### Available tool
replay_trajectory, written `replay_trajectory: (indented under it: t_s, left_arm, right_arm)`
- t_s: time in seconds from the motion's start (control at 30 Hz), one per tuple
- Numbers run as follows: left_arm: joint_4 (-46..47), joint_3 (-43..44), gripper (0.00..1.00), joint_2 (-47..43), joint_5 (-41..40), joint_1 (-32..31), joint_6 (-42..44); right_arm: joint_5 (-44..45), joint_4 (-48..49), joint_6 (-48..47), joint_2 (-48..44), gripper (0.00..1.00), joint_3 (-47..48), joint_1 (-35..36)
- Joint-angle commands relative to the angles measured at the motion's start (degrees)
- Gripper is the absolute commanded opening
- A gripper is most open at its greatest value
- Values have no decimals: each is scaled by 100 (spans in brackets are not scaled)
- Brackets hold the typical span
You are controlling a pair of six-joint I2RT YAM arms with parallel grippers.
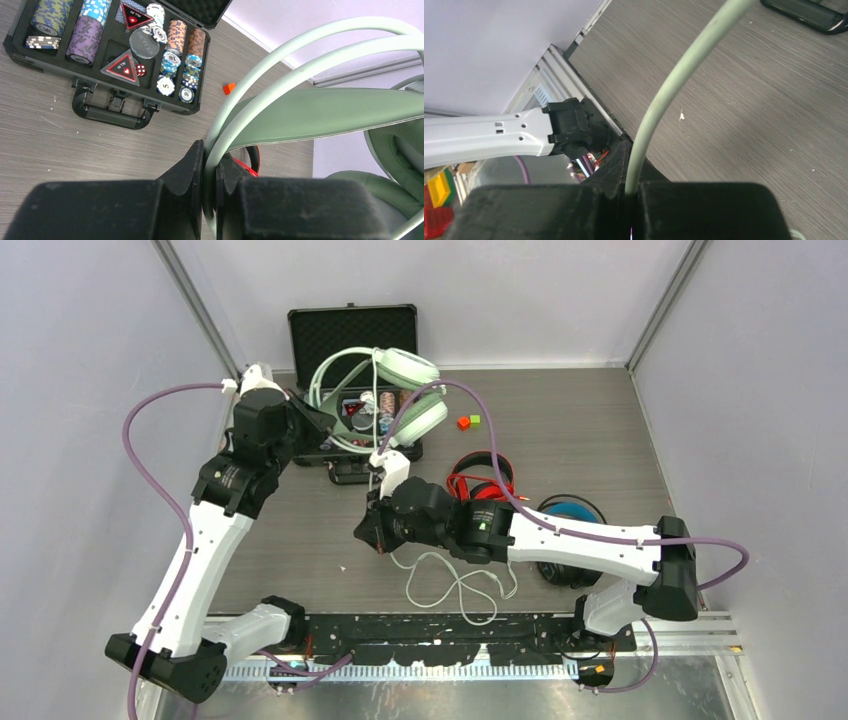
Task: Wrap the headphones
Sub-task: Wrap the headphones cable around the headphones.
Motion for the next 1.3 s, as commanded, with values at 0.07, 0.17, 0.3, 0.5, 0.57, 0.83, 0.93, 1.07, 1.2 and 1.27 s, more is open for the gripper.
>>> replay_trajectory:
  t_s: [0.07,0.17,0.3,0.5,0.57,0.83,0.93,1.07,1.2,1.27]
  left_arm:
    - [966,-69,0,-83,50,30,-388]
    - [996,-70,0,-57,78,25,-397]
    - [1039,-80,0,-24,102,25,-415]
    - [1093,-94,0,4,154,26,-441]
    - [1098,-107,0,17,154,27,-438]
    - [1115,-101,0,27,163,26,-451]
    - [1106,-80,0,12,192,26,-473]
    - [1041,-28,0,-25,313,63,-572]
    - [1062,37,0,-64,700,104,-870]
    - [1112,67,0,-74,935,106,-1040]
  right_arm:
    - [430,-5,-240,76,1,450,42]
    - [300,-114,-251,264,0,614,82]
    - [336,-138,-275,437,1,674,135]
    - [484,-307,-351,603,1,732,146]
    - [498,-348,-375,649,1,776,163]
    - [681,-591,-489,806,0,934,305]
    - [1058,-763,-499,811,0,881,305]
    - [1514,-766,-471,559,0,456,306]
    - [1541,-240,-594,155,3,-222,306]
    - [1520,148,-733,-59,6,-576,304]
